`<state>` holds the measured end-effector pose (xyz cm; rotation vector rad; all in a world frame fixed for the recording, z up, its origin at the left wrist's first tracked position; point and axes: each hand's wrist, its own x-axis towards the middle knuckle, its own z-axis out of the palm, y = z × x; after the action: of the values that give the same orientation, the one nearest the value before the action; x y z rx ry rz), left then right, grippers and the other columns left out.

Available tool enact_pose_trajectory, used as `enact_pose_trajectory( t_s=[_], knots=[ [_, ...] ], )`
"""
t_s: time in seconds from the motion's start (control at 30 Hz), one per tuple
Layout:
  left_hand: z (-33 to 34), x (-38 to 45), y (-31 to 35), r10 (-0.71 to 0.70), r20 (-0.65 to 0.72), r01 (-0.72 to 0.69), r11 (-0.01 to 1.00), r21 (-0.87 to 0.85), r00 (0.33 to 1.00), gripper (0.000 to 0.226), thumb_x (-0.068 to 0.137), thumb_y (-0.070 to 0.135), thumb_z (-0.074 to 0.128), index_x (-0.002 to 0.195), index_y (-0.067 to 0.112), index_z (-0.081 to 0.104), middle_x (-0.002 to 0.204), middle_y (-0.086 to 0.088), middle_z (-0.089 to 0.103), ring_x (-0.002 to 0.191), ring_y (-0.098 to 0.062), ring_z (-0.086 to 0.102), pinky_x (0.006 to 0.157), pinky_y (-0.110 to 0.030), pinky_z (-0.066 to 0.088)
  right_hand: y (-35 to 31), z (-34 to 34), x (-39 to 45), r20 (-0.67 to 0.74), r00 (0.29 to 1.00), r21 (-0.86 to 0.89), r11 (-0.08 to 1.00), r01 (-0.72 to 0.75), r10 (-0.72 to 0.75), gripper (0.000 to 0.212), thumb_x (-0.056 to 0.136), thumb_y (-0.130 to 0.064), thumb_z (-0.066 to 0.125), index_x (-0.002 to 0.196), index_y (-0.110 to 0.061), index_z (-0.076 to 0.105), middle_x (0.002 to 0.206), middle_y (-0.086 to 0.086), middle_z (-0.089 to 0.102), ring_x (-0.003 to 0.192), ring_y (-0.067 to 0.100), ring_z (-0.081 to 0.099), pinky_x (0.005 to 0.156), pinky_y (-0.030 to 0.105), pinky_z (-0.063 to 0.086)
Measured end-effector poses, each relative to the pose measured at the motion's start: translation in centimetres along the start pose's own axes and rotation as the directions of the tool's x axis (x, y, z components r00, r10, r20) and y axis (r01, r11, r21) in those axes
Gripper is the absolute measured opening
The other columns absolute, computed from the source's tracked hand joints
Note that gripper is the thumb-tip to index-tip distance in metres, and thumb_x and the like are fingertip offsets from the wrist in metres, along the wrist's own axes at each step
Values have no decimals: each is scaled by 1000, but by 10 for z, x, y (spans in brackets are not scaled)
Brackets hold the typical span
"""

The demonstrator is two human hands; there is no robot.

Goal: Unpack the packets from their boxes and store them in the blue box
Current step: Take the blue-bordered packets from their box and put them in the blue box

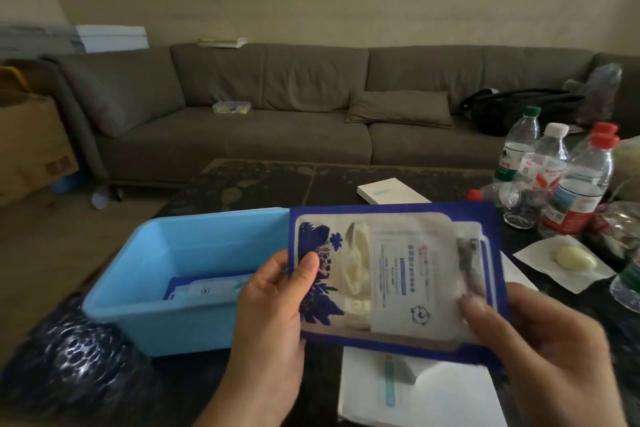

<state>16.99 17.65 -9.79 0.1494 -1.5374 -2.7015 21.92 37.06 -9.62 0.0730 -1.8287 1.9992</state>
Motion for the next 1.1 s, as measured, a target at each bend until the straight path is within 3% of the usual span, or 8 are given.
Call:
enact_pose_trajectory(
  t_s=[0.13,0.23,0.3,0.43,0.6,0.67,0.77,1.1],
  knots=[
    [-12,4,12,302,-11,-288,919,270,953,38,69,32,74,106,26,68,106,-1,76,98,-16,73,82,-37,59,-38,7,26,114,983,-289,942,171,-144,22,71,-25,68,80,-44,76,73,-5,76,62,9,72,51,16,55],
    [-27,10,25,600,118,-583,682,442,791,43,77,43,77,117,39,60,124,15,67,119,-5,61,97,-20,50,-70,12,51,412,896,-616,674,408,-166,20,72,-47,61,90,-50,69,72,-23,71,65,-2,68,54,13,52],
    [-32,12,34,482,277,-555,696,455,831,49,74,40,74,121,37,59,126,17,66,122,-4,59,99,-18,48,-84,29,69,588,808,-668,579,469,25,23,71,-52,58,86,-42,72,73,-25,71,67,-4,67,57,17,52],
    [-35,8,46,-88,476,-171,863,475,875,34,81,24,75,114,24,66,112,3,75,107,-13,69,90,-33,57,-88,66,101,701,659,-643,641,419,273,14,81,-37,64,91,-30,71,82,-17,74,75,0,71,62,13,54],
    [-43,14,43,-28,252,-54,948,314,967,27,70,25,73,96,24,77,105,-8,76,100,-27,72,95,-54,52,-55,97,108,507,832,-405,914,1,224,35,81,-36,67,112,-21,65,93,0,77,82,18,75,66,32,60],
    [-48,17,47,44,124,-78,956,284,991,28,66,31,75,94,26,77,101,-7,77,97,-28,73,93,-56,53,-38,104,101,516,797,-372,920,-121,314,43,80,-38,67,119,-23,61,98,2,76,86,22,75,73,41,60],
    [-54,19,51,114,23,-116,957,268,993,31,68,33,74,98,24,74,96,-3,78,91,-25,75,87,-53,56,-20,111,85,608,683,-492,867,-78,406,33,82,-28,67,114,-21,63,97,1,77,86,20,75,78,40,61],
    [-96,41,87,255,-166,-249,967,60,953,24,72,18,71,94,10,74,95,-10,78,89,-24,75,73,-41,62,-7,149,91,656,659,-500,866,14,368,18,87,-22,69,105,-22,66,93,-3,77,86,13,74,79,34,61]
  ],
)
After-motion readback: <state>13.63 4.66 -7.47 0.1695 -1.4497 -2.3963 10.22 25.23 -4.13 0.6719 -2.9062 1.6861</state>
